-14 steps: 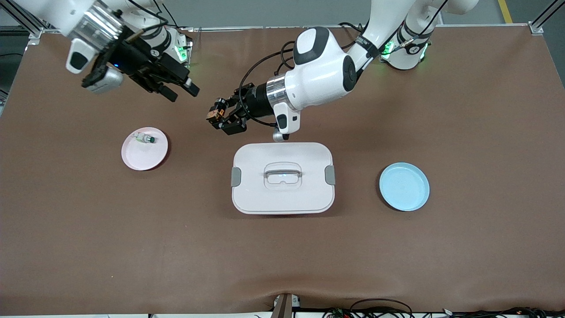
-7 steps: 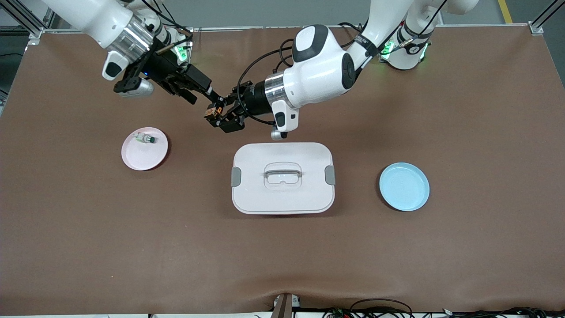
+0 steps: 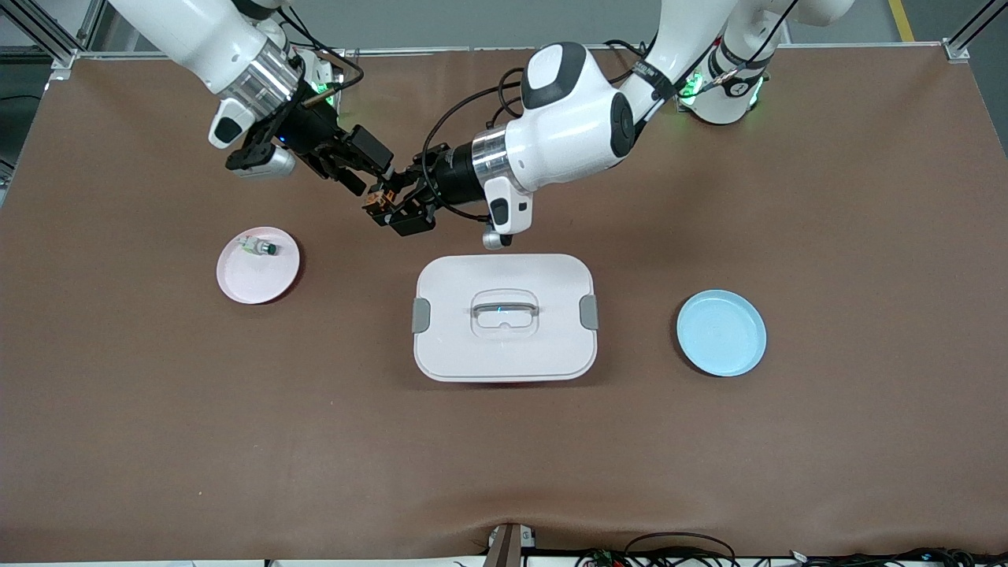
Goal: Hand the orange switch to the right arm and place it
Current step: 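Grasp the orange switch with the right gripper from the left gripper, then open the left gripper and draw it back while the right gripper lowers, then lower the switch onto the white plate and open the right gripper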
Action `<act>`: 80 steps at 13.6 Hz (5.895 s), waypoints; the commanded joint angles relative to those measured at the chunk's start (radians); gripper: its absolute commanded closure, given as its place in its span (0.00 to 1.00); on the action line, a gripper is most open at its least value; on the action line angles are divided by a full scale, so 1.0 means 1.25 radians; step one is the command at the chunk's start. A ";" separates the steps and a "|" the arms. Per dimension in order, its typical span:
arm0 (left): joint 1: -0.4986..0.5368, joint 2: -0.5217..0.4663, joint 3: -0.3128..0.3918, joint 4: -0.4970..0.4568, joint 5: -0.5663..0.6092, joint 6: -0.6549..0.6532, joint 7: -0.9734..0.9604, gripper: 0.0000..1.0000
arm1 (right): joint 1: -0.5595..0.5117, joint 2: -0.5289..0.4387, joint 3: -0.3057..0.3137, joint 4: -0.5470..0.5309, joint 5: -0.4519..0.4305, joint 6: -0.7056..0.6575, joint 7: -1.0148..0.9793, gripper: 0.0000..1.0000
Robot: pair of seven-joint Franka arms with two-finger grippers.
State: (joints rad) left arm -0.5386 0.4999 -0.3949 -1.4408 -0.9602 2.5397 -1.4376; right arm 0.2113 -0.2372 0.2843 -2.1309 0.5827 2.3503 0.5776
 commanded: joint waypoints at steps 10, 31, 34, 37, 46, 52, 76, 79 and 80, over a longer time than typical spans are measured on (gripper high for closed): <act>-0.008 -0.006 0.004 0.006 0.017 0.003 -0.024 0.67 | 0.004 0.040 0.004 0.000 -0.024 0.060 0.008 0.51; 0.012 -0.005 0.010 0.006 0.116 0.004 0.103 0.00 | -0.027 0.069 0.000 0.059 -0.023 -0.031 -0.122 1.00; 0.045 -0.019 0.010 -0.050 0.270 0.002 0.122 0.00 | -0.089 0.078 -0.002 0.091 -0.027 -0.138 -0.313 1.00; 0.085 -0.037 0.010 -0.120 0.353 0.002 0.123 0.00 | -0.171 0.085 -0.003 0.105 -0.061 -0.247 -0.583 1.00; 0.244 -0.123 0.009 -0.197 0.655 -0.294 0.227 0.00 | -0.353 0.121 -0.003 0.053 -0.393 -0.308 -1.305 1.00; 0.385 -0.184 0.009 -0.200 0.663 -0.439 0.469 0.00 | -0.401 0.120 -0.003 -0.059 -0.434 -0.181 -1.510 1.00; 0.686 -0.323 0.012 -0.155 0.755 -0.604 1.086 0.00 | -0.462 0.404 -0.005 -0.354 -0.478 0.478 -1.702 1.00; 0.696 -0.330 0.012 -0.141 0.758 -0.623 1.085 0.00 | -0.461 0.417 -0.007 -0.353 -0.478 0.486 -1.700 1.00; 0.708 -0.335 0.010 -0.137 0.764 -0.623 1.087 0.00 | -0.462 0.418 -0.007 -0.353 -0.478 0.486 -1.698 1.00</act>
State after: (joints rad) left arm 0.3204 0.0808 -0.3751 -1.6384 -0.0305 1.7848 -0.0962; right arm -0.3450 0.2787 0.2647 -2.5748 0.0004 2.9426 -1.5387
